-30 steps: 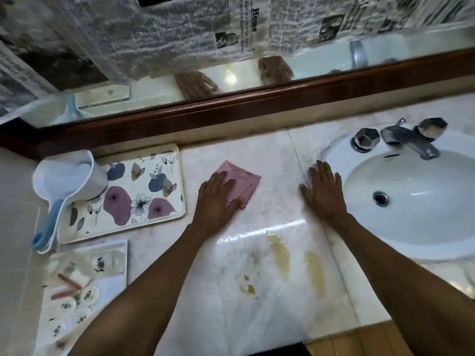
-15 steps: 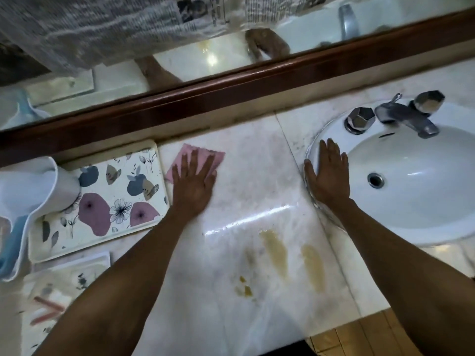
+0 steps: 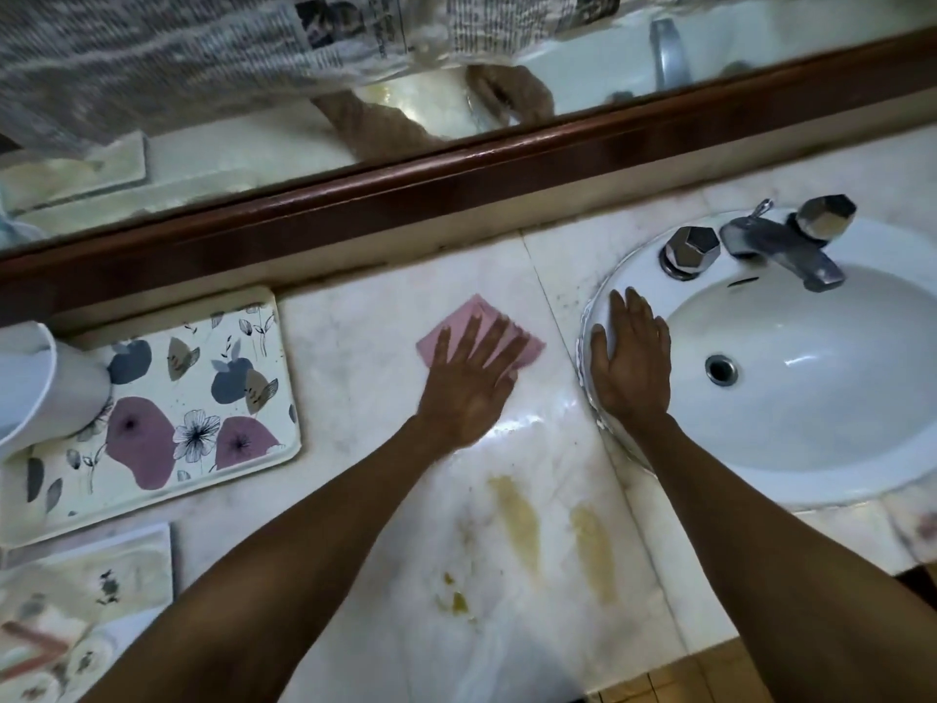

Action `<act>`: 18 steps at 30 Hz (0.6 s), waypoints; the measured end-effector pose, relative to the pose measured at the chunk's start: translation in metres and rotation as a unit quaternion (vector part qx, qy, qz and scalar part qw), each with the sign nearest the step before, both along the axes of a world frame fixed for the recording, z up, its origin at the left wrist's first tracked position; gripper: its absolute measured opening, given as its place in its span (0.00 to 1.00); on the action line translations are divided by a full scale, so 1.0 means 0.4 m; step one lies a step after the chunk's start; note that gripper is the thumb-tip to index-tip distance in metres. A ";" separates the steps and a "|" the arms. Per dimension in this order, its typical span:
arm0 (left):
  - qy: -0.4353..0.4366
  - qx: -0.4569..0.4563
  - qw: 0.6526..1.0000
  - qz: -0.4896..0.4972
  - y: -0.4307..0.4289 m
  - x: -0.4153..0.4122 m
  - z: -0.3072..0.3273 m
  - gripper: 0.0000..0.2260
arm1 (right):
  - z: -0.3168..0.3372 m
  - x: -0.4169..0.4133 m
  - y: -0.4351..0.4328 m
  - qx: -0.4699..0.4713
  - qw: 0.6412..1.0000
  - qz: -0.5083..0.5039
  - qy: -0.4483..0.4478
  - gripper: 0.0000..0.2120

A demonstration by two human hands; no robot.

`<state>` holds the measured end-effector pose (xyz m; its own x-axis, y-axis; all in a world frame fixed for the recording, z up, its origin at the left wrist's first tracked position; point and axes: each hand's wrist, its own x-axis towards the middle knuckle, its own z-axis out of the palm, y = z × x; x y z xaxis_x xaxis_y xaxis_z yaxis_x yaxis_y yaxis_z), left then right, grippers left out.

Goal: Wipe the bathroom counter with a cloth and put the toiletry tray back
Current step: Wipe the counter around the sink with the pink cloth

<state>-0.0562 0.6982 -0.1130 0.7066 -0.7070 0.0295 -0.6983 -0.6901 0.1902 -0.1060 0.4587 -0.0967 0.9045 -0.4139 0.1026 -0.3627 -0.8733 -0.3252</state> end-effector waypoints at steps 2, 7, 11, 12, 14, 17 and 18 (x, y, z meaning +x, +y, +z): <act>0.007 0.024 0.999 -0.044 0.090 0.009 0.000 0.23 | -0.002 -0.002 -0.002 0.001 1.000 0.000 0.002 0.27; 0.064 0.015 0.988 0.142 0.177 0.143 0.010 0.24 | -0.002 0.000 -0.005 0.005 1.000 0.002 0.002 0.27; 0.090 -0.007 0.965 0.247 -0.045 0.194 0.012 0.25 | -0.004 0.003 -0.009 -0.001 1.000 0.000 -0.005 0.26; 0.091 -0.007 0.969 0.229 -0.115 0.200 0.010 0.26 | -0.007 0.003 -0.010 -0.002 1.000 -0.001 -0.008 0.26; 0.095 -0.006 0.979 0.178 -0.240 0.209 0.015 0.25 | -0.012 0.003 -0.013 0.002 1.000 -0.001 -0.019 0.25; 0.094 -0.004 0.991 0.092 -0.322 0.203 0.016 0.24 | -0.014 0.005 -0.017 0.044 0.997 -0.021 -0.051 0.23; 0.097 -0.007 0.993 0.063 -0.314 0.196 0.013 0.24 | -0.013 0.006 -0.018 0.062 0.996 -0.030 -0.065 0.23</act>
<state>0.0221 0.5726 -0.1080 0.7823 -0.6136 -0.1069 -0.5564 -0.7657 0.3227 -0.1036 0.4515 -0.1021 0.8599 -0.4837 0.1628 -0.3608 -0.8018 -0.4764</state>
